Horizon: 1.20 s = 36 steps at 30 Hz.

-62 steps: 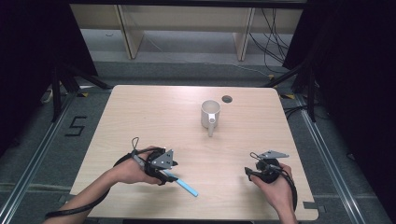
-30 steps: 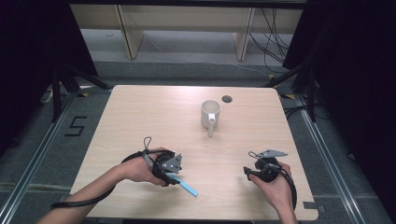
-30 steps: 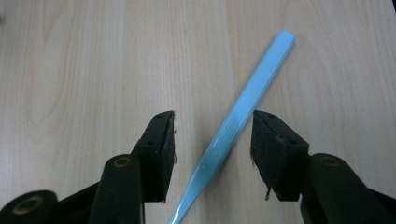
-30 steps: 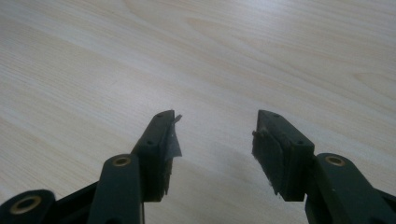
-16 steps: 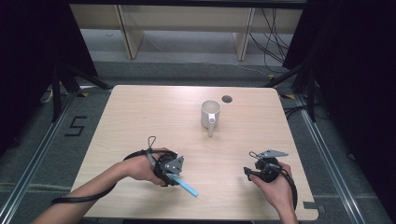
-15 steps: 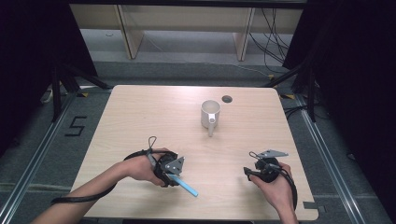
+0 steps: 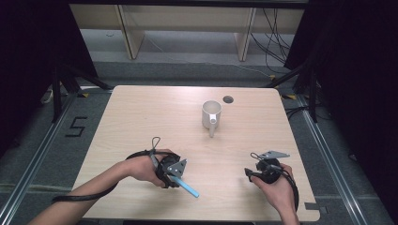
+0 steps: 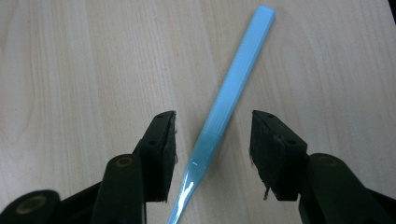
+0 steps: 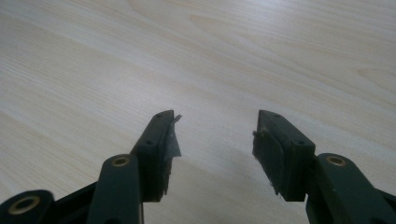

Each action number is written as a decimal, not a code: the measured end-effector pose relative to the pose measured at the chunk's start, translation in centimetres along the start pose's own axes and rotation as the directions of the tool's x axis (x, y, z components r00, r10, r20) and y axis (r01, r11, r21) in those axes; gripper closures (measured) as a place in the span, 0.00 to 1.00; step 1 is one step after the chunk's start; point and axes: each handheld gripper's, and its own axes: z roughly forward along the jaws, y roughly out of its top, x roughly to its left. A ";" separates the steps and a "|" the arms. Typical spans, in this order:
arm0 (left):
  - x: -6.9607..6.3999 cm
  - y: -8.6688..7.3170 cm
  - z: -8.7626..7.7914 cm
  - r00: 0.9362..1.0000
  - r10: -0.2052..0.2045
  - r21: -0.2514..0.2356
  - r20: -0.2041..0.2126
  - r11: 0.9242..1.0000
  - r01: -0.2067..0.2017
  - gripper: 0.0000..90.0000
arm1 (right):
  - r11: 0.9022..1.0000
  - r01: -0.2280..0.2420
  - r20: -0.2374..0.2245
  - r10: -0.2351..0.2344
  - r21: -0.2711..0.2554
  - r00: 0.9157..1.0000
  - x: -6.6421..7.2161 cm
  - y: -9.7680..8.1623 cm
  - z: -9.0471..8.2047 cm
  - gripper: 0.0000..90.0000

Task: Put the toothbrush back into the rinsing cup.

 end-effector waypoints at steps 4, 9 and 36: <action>-0.1 0.1 0.1 1.000 0.014 0.003 0.014 1.000 -0.014 0.57 | 1.000 -0.001 0.000 0.001 0.008 1.000 0.0 -0.1 -0.1 0.54; 0.0 0.3 0.0 0.999 0.034 0.016 0.022 0.999 -0.034 0.58 | 1.000 0.005 0.006 -0.005 0.000 1.000 0.0 0.0 -0.1 0.54; 0.9 2.1 0.9 0.985 0.142 0.106 0.099 0.983 -0.152 0.65 | 1.000 -0.006 -0.009 0.006 0.001 1.000 0.1 -0.2 0.1 0.54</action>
